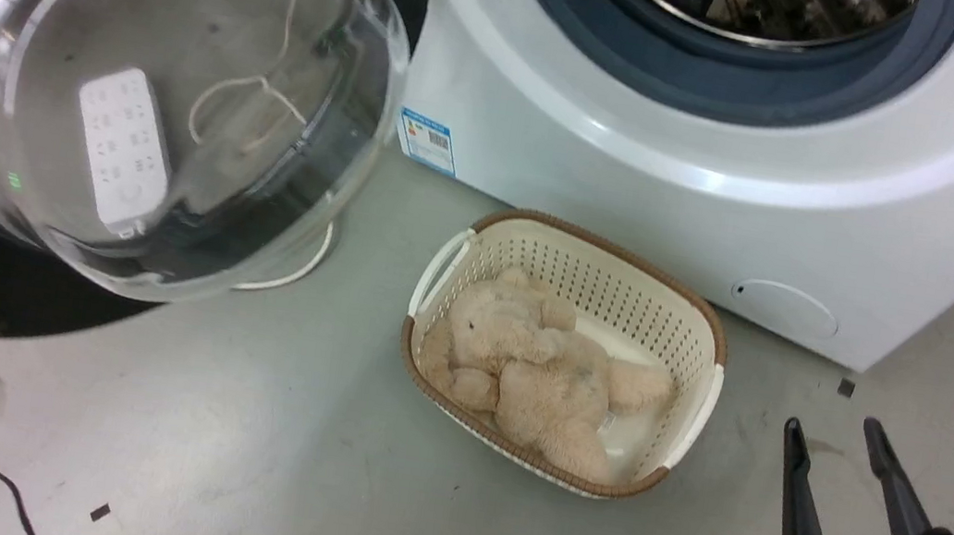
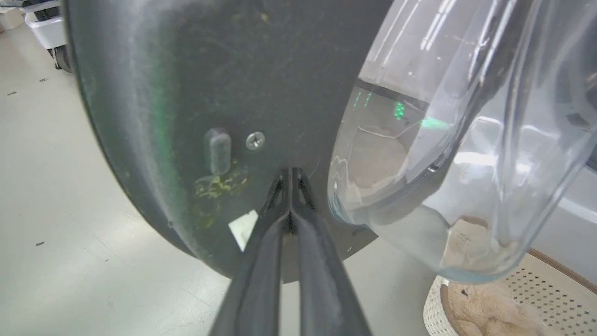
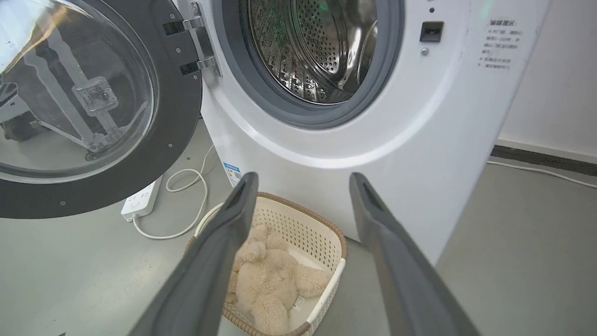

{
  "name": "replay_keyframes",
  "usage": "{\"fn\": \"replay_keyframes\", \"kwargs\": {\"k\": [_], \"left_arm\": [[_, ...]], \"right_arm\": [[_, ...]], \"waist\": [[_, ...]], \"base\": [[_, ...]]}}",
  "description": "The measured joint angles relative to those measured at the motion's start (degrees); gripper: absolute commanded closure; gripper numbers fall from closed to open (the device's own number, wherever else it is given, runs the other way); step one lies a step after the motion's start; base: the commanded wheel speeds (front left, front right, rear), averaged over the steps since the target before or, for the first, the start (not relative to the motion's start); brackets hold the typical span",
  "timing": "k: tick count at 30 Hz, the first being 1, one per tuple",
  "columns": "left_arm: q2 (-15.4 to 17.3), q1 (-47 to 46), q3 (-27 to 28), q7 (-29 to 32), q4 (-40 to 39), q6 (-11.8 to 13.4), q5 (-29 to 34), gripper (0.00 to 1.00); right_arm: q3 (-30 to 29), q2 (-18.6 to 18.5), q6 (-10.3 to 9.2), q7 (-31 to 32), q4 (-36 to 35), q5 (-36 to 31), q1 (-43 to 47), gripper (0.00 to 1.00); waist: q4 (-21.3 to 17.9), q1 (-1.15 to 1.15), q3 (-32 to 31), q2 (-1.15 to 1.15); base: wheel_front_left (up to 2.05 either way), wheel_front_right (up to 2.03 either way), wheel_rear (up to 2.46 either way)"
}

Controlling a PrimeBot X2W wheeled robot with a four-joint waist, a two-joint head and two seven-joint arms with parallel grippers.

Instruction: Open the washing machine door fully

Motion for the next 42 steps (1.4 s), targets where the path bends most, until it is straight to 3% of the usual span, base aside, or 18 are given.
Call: {"fn": "replay_keyframes", "kwargs": {"k": [7, 12, 16, 24, 31, 32, 33, 42], "left_arm": [[2.2, -4.44, 1.16, -4.17, 8.53, -1.07, -0.04, 1.0], [1.69, -5.09, 0.03, -9.16, 10.28, -2.45, 1.27, 1.0], [-1.04, -5.11, -0.6, -11.18, 7.17, -2.53, 2.74, 1.0], [-7.76, 0.36, -0.94, -11.69, -9.06, -3.18, 7.48, 1.0], [-14.19, 9.67, -6.33, -11.69, -16.81, -2.29, 12.36, 0.99], [-14.89, 10.66, -7.01, -11.69, -17.23, -2.03, 12.92, 0.58], [-15.61, 11.52, -7.54, -11.69, -17.52, -1.7, 13.37, 0.0], [-18.69, 15.98, -12.34, -11.69, -17.69, -1.22, 17.8, 0.0]], "right_arm": [[0.21, 0.01, 0.0, 0.78, -0.48, -0.44, -0.5, 0.0], [0.15, 0.01, 0.0, 0.68, -0.3, -0.96, -0.49, 0.0], [-0.31, 0.01, 0.0, -0.51, 0.2, -1.85, -0.49, 0.0], [-2.81, 0.02, 0.01, -2.72, 0.51, -1.62, -0.49, 0.0], [-3.76, 0.02, 0.01, -3.54, 1.14, -0.9, 0.66, 0.0], [-3.91, 0.03, 0.01, -3.67, 1.18, -0.89, 1.18, 0.0], [-4.0, 0.02, 0.01, -3.7, 1.18, -0.88, 1.57, 0.0], [-3.8, 0.02, 0.01, -3.99, 1.3, -0.36, 3.36, 0.0]], "waist": [[-0.54, 0.0, 0.98, 0.0], [-0.96, -0.01, -0.28, 0.0], [-1.53, -0.01, -2.17, 0.0], [-4.94, -0.02, -7.06, 0.0], [-10.07, -0.02, -11.32, 0.0], [-10.82, -0.03, -11.86, 0.0], [-11.5, -0.02, -12.4, 0.0], [-15.72, -0.02, -15.46, 0.0]], "base": [[0.0, 0.0, 0.0], [0.0, 0.0, 0.0], [0.0, 0.0, 0.0], [0.0, 0.0, 0.0], [0.0, 0.0, 0.0], [0.0, 0.0, 0.0], [0.0, 0.0, 0.0], [0.0, 0.0, 0.0]]}}
